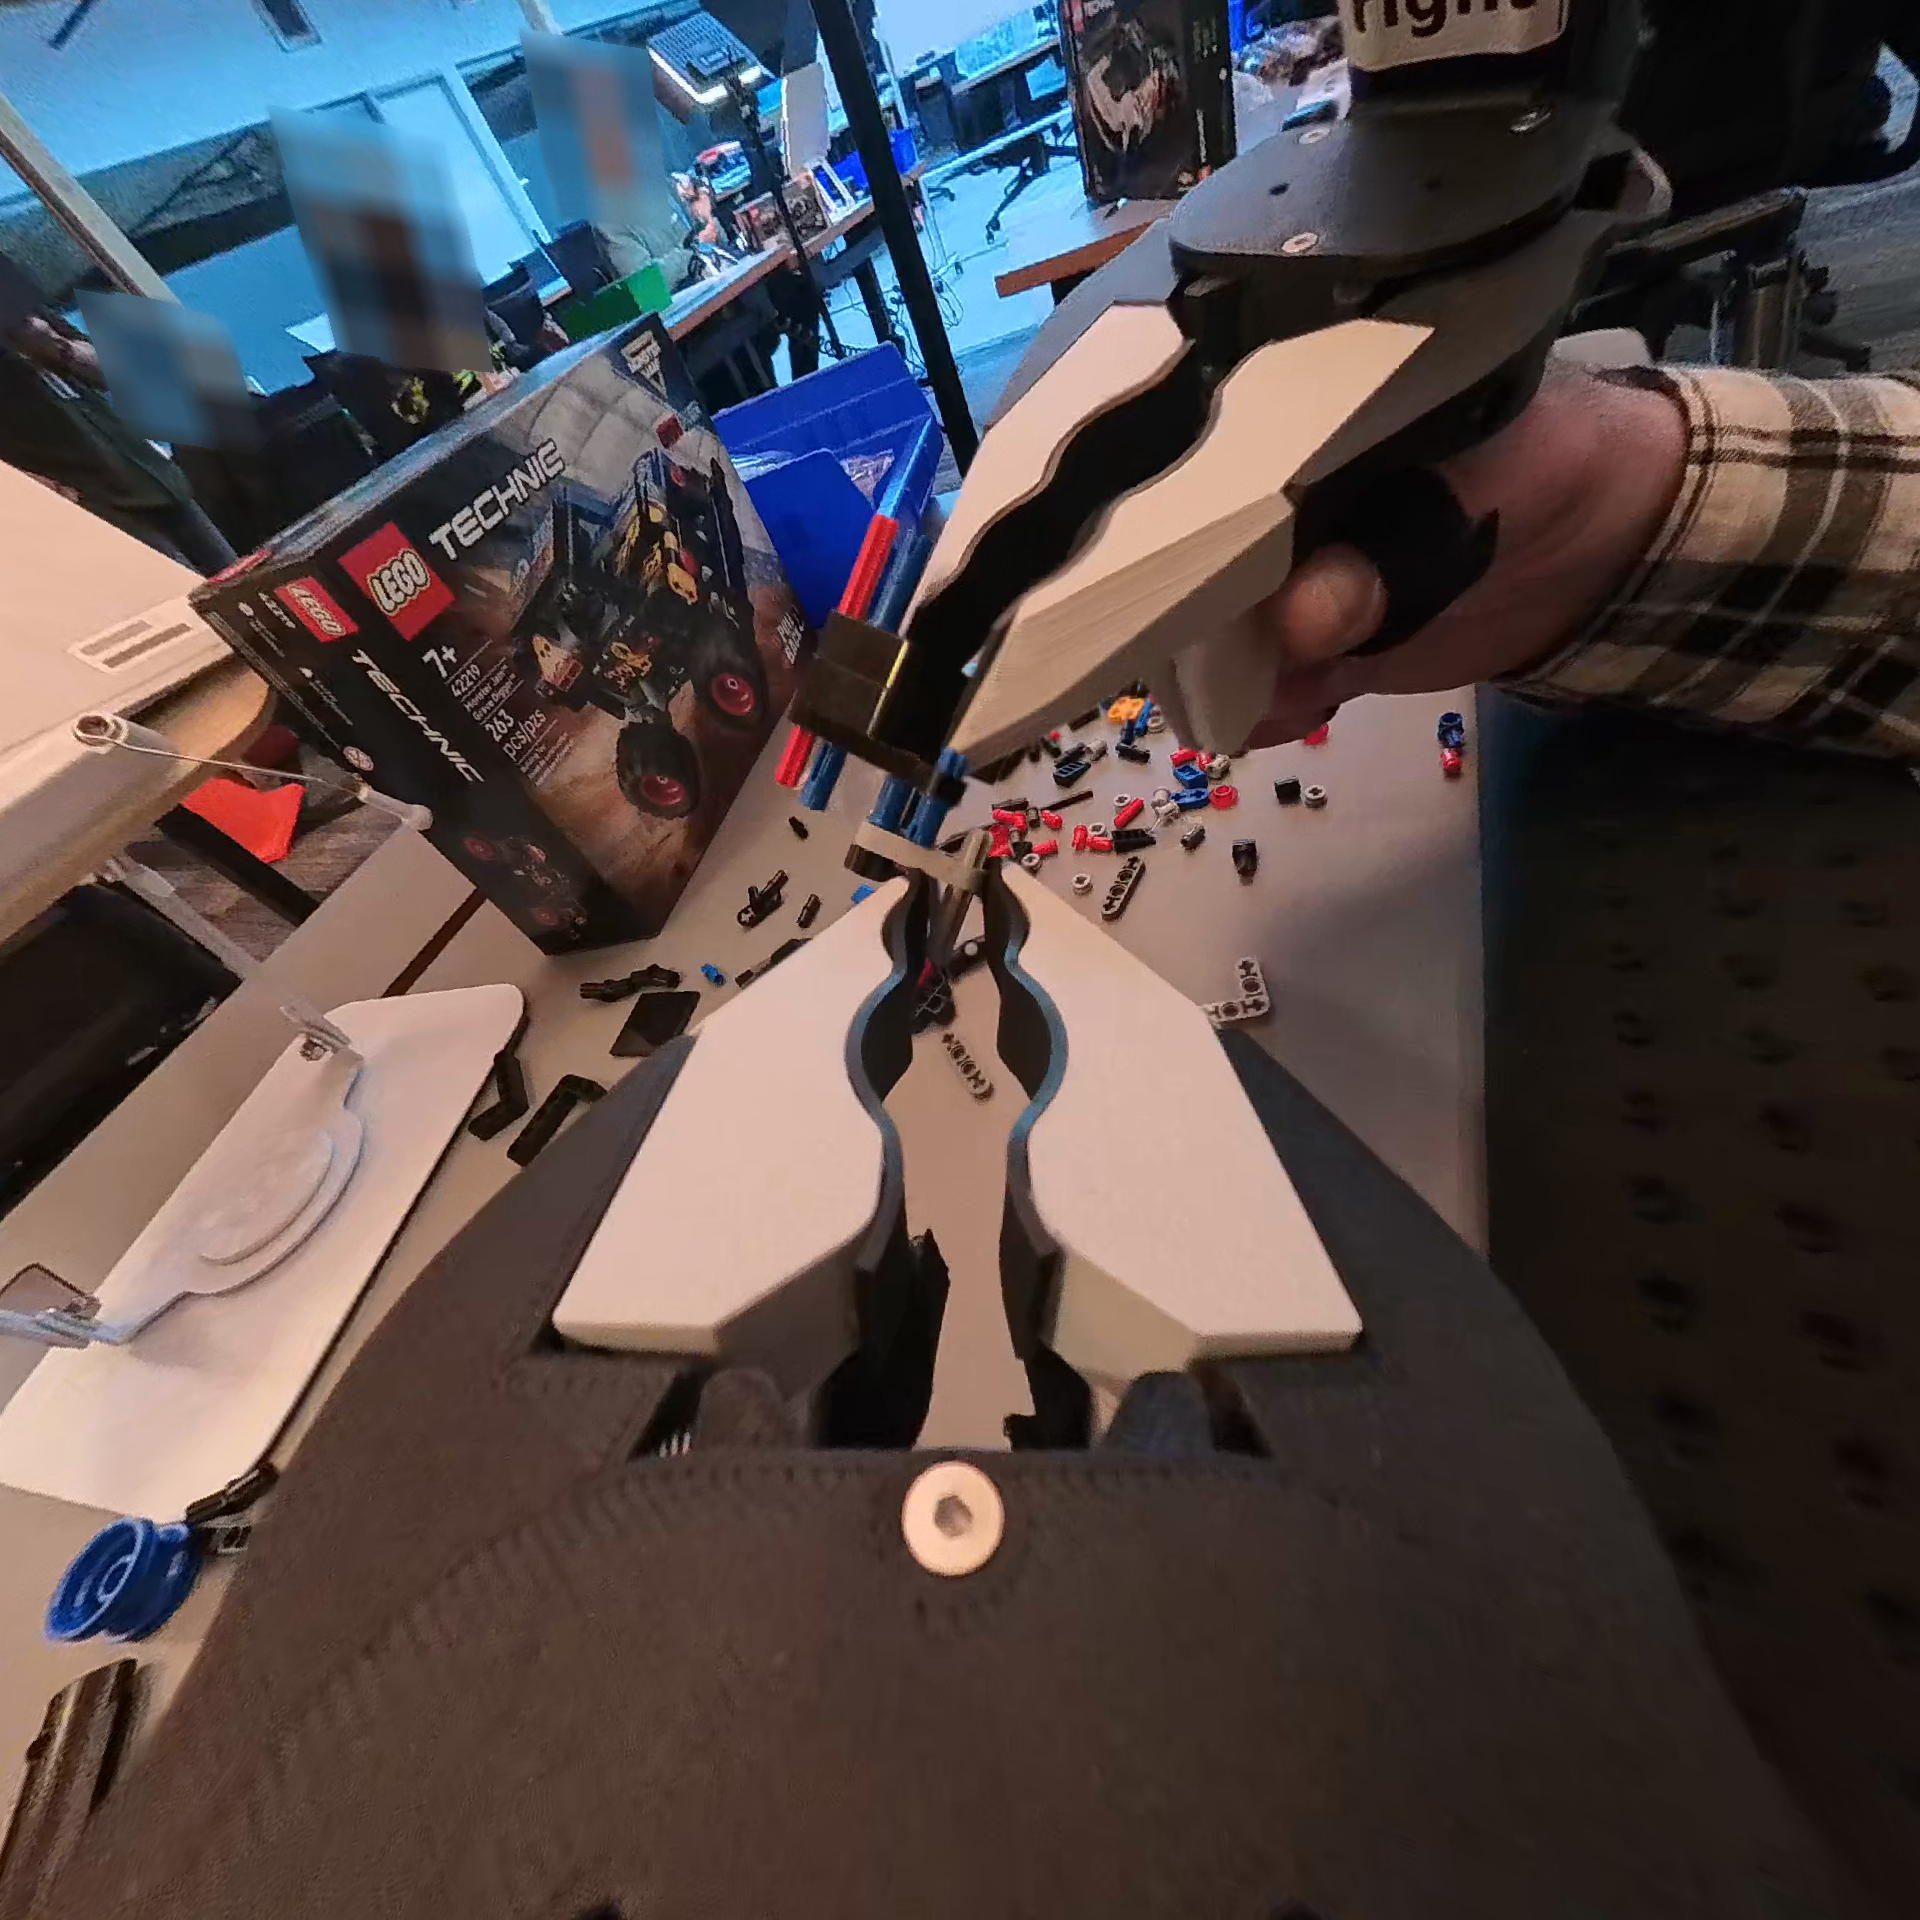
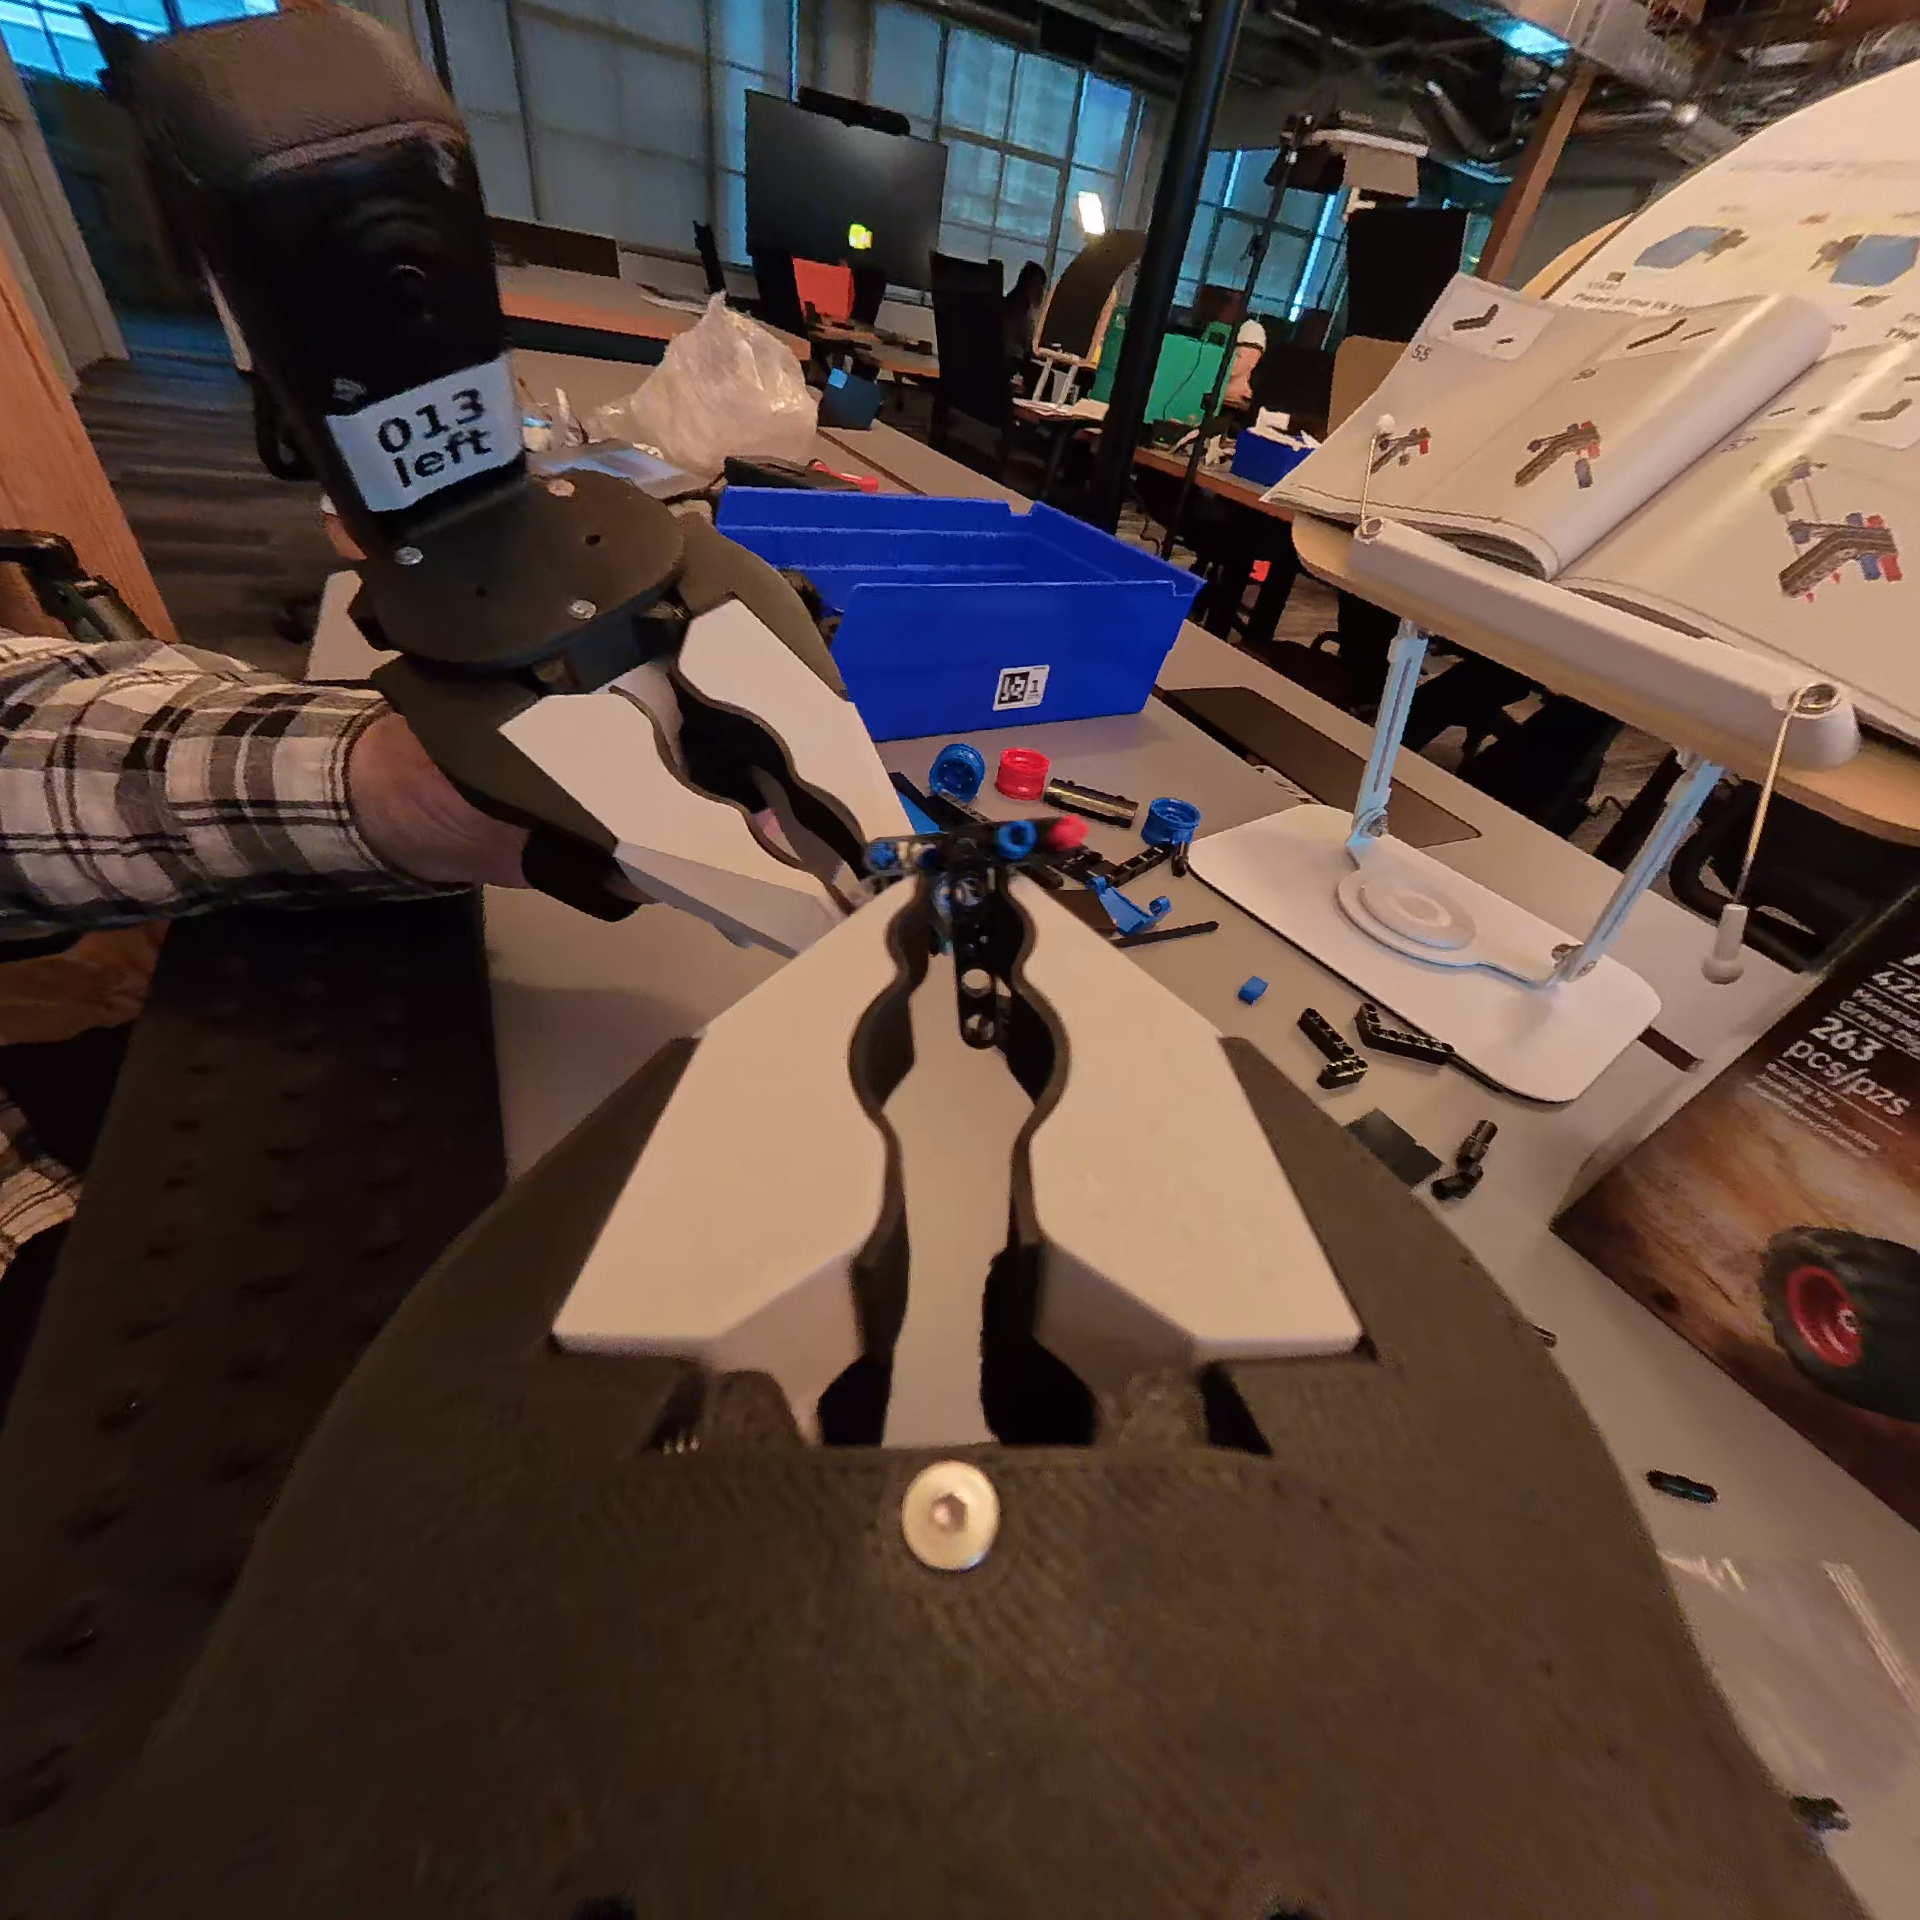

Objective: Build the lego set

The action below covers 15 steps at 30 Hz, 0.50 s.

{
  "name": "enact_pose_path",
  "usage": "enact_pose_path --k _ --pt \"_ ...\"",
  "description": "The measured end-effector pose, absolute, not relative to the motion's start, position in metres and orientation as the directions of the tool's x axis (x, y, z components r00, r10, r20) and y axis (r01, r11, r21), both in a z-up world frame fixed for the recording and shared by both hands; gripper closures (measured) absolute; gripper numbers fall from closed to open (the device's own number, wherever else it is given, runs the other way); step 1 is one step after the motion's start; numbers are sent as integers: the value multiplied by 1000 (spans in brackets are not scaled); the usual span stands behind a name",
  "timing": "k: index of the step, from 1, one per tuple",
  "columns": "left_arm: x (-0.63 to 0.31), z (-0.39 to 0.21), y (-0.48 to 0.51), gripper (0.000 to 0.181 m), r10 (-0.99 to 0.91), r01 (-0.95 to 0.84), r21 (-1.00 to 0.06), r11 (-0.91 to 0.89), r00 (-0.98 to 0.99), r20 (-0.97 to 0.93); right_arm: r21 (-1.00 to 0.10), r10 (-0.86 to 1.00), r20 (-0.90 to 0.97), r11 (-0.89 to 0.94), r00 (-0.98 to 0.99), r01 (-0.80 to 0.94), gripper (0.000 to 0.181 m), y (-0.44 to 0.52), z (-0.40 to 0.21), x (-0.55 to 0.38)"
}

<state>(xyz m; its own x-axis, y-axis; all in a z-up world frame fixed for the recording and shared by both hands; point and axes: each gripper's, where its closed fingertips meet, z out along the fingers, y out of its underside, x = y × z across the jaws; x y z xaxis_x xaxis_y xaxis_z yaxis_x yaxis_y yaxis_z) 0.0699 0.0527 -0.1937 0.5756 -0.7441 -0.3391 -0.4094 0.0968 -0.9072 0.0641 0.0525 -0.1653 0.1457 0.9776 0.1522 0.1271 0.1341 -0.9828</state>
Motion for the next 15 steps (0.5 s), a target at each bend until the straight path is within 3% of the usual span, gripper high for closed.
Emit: enact_pose_path --k 15 --pt "72 -183 48 178 -721 -389 -907 158 582 -375 -977 974 171 149 145 151 176 52 -163 66"
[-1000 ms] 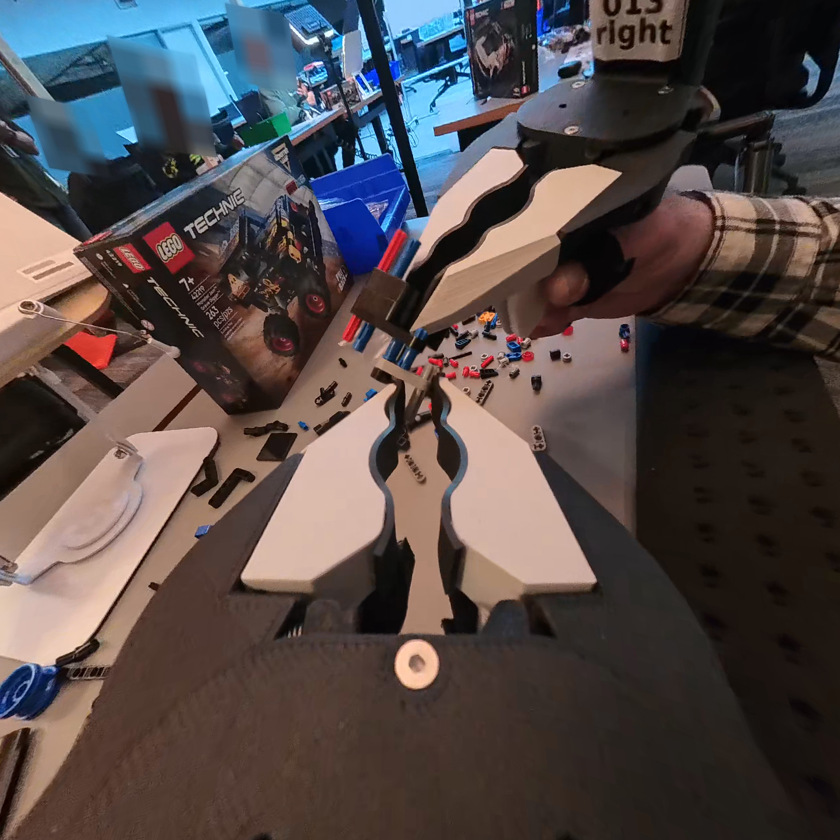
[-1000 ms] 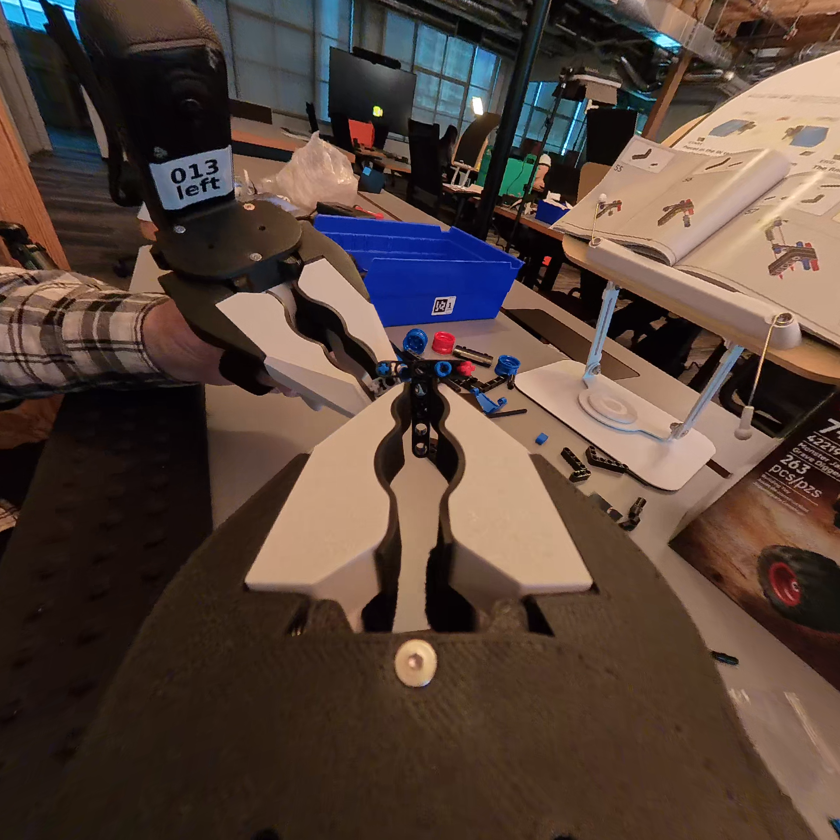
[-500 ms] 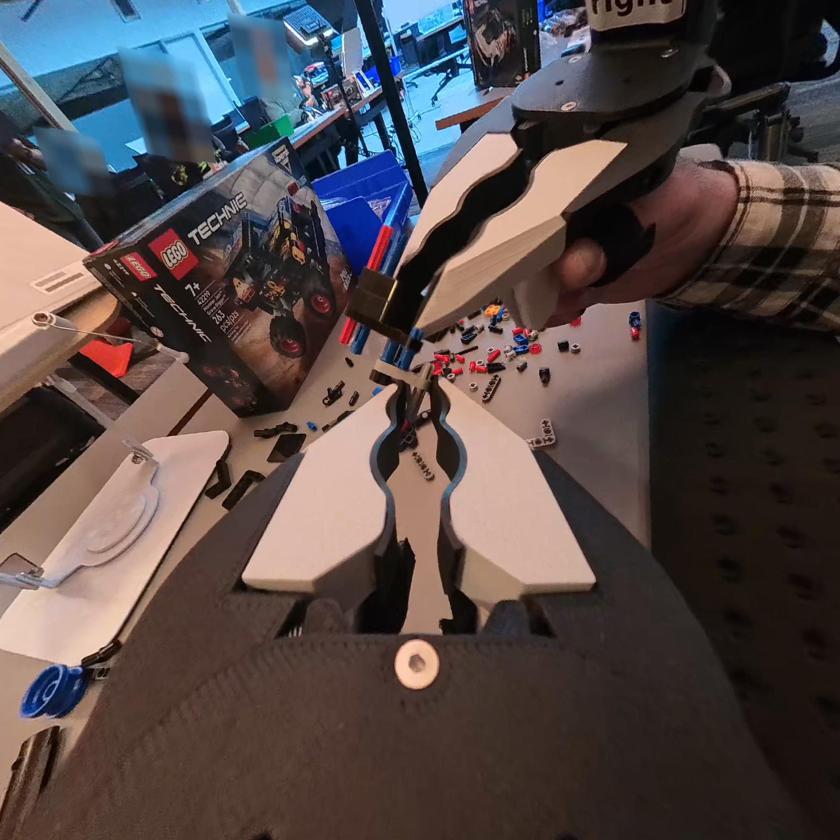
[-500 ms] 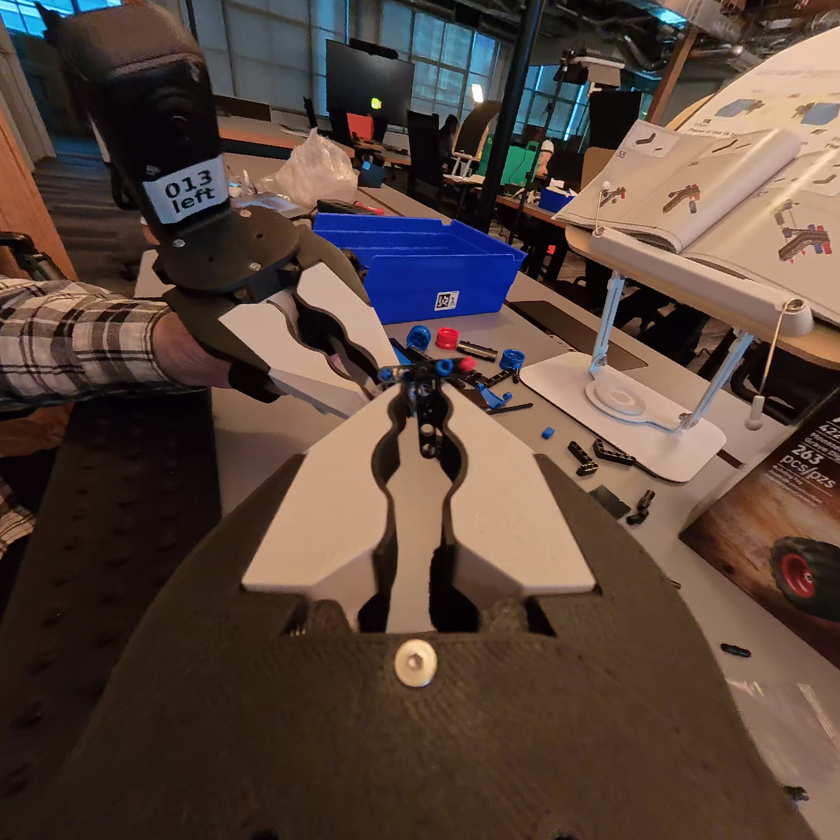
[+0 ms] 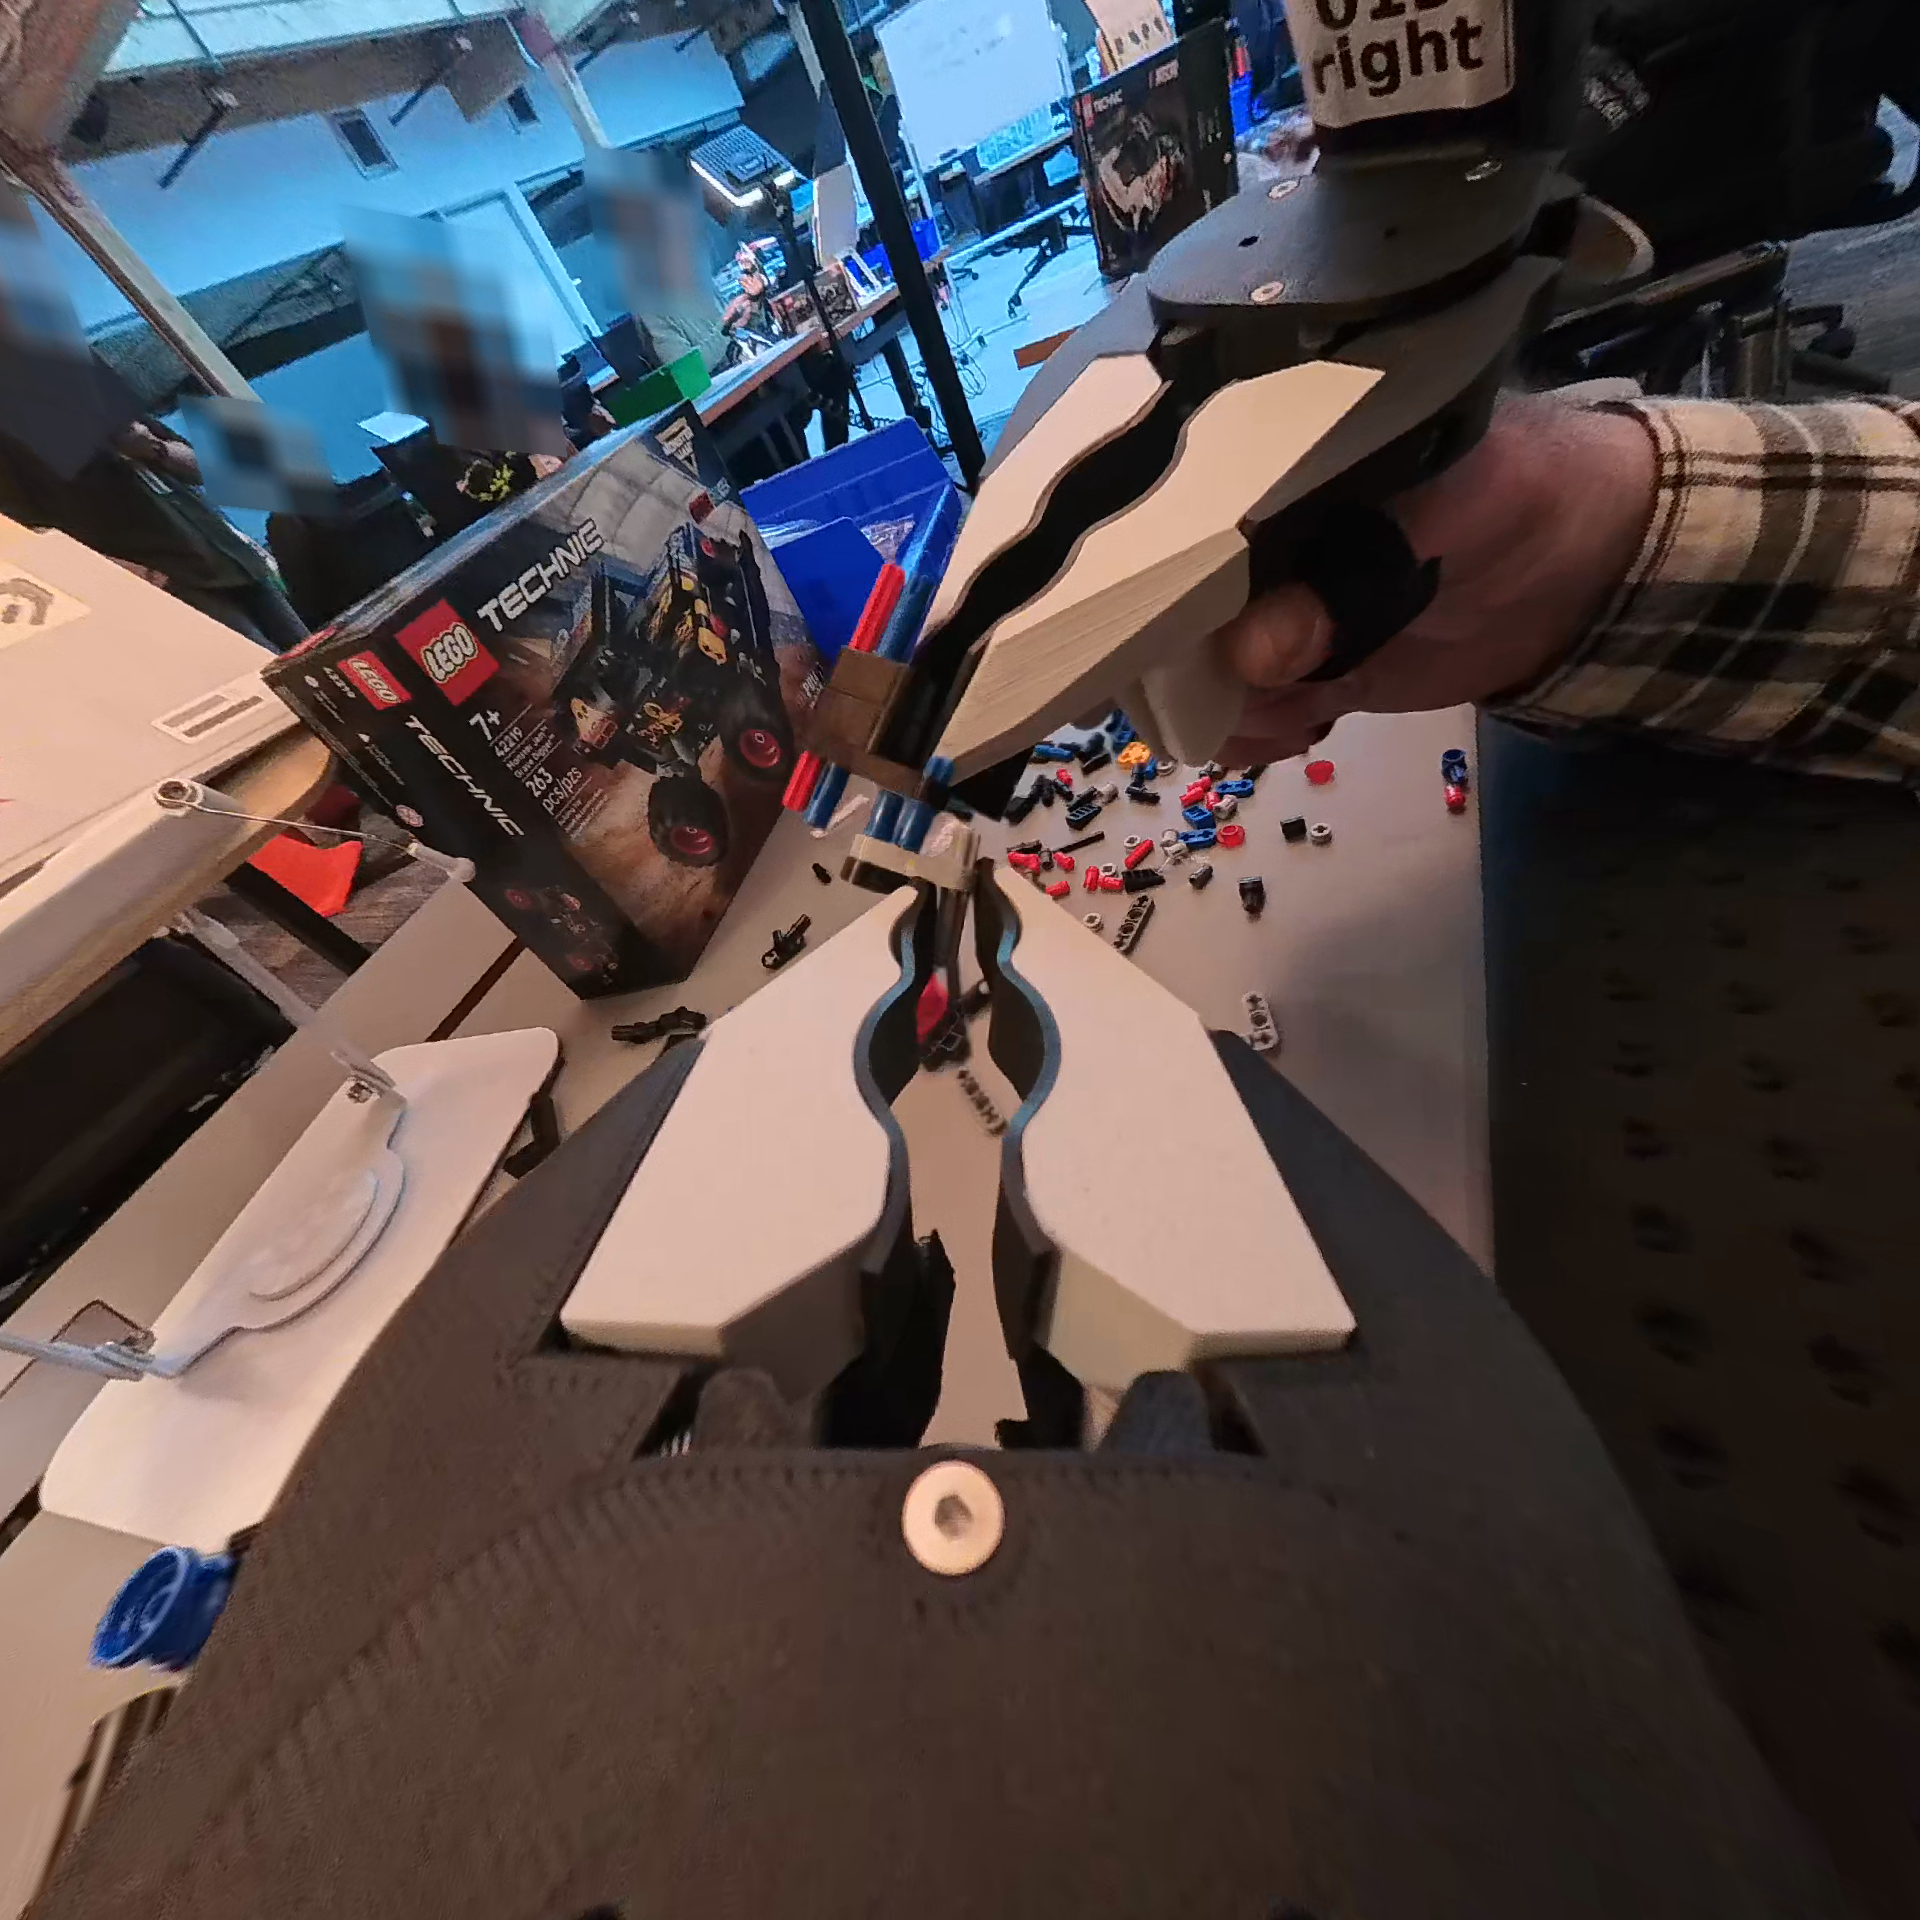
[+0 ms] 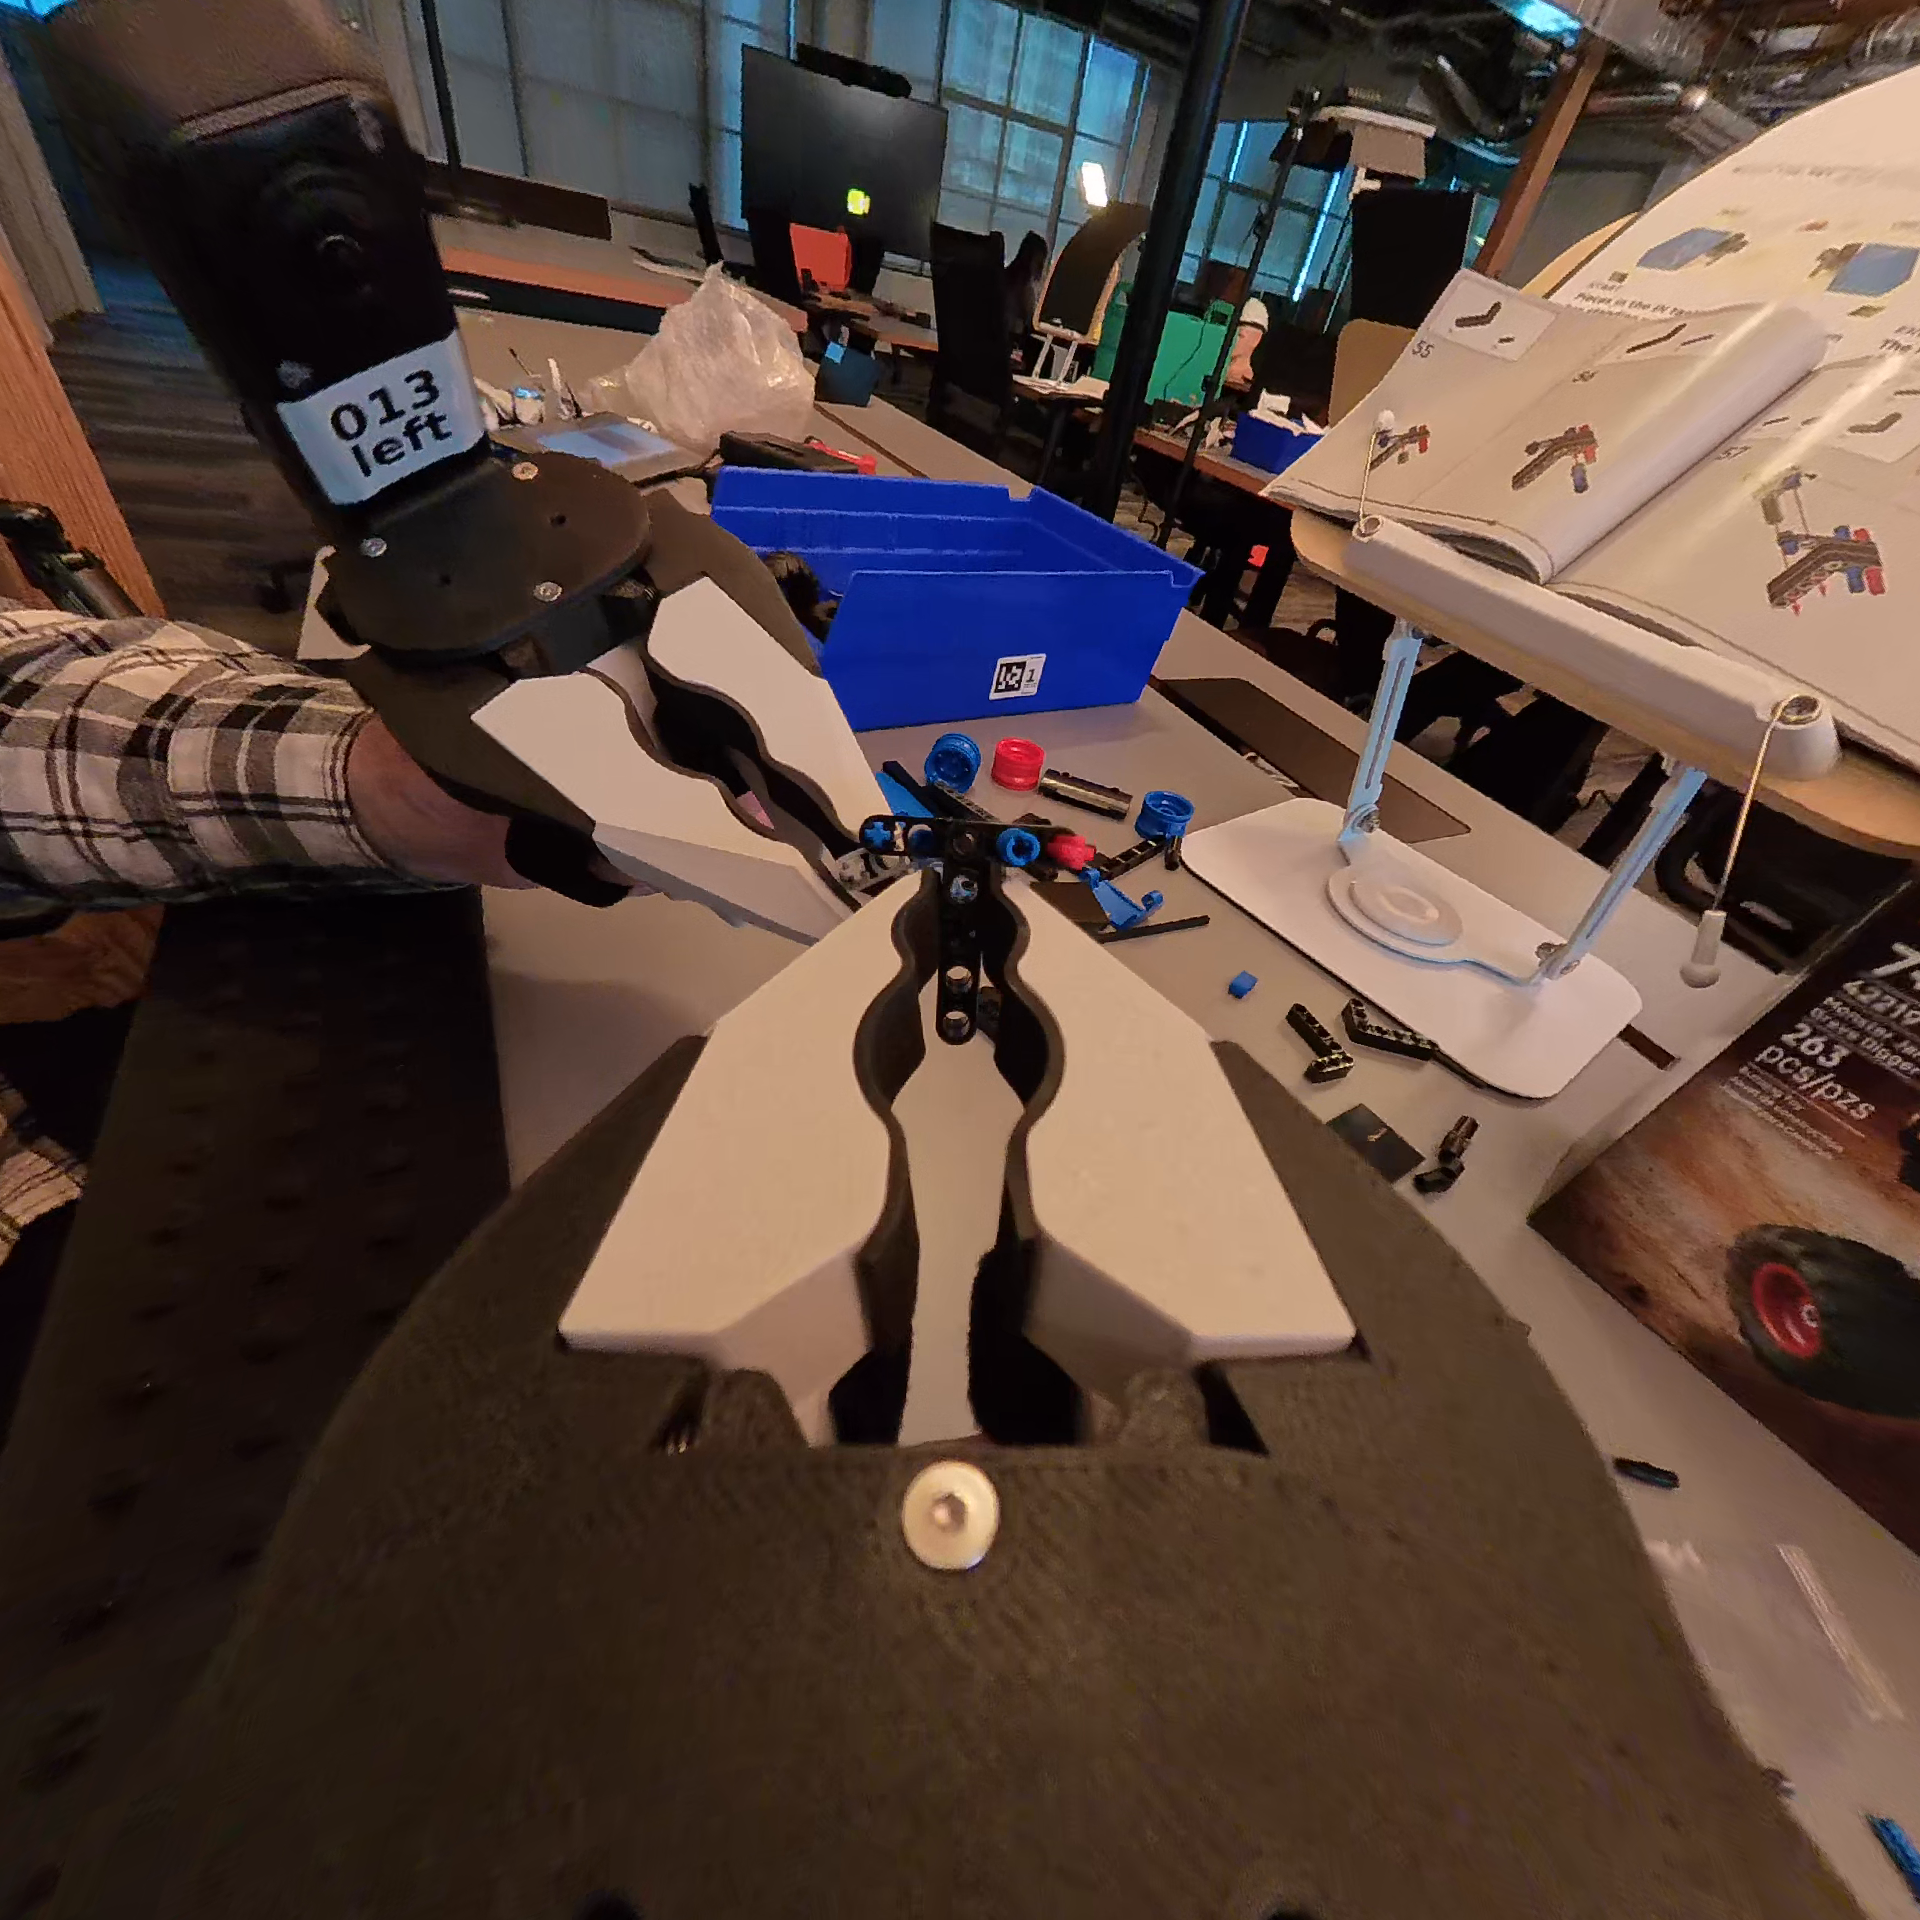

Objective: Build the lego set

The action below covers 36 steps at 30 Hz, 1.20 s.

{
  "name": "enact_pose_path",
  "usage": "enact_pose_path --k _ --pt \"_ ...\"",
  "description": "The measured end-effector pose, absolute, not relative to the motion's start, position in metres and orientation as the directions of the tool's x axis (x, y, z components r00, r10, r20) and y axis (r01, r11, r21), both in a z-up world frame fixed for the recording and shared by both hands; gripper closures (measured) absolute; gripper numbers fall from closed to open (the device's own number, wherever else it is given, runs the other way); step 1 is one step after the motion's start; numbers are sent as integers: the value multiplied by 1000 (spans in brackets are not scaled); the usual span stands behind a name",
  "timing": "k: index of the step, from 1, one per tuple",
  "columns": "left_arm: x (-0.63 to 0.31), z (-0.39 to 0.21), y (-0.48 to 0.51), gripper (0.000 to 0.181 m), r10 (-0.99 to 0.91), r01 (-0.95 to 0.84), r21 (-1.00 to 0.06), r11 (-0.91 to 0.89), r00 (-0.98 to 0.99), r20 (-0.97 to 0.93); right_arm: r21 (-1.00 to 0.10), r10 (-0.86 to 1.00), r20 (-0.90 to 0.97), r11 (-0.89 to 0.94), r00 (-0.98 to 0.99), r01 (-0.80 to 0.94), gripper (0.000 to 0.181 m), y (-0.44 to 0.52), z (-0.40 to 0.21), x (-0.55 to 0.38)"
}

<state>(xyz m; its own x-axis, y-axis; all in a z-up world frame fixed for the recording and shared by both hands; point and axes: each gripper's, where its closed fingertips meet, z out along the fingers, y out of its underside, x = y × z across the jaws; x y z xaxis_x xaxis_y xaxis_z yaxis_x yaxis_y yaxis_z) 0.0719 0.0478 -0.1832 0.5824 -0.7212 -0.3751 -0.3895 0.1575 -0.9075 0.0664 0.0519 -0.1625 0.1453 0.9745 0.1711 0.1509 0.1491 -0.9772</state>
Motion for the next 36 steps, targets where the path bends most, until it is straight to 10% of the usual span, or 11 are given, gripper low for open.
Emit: enact_pose_path --k 36 --pt "74 -175 42 178 -606 -561 -778 284 524 -599 -985 993 105 96 56 145 176 45 -156 68"
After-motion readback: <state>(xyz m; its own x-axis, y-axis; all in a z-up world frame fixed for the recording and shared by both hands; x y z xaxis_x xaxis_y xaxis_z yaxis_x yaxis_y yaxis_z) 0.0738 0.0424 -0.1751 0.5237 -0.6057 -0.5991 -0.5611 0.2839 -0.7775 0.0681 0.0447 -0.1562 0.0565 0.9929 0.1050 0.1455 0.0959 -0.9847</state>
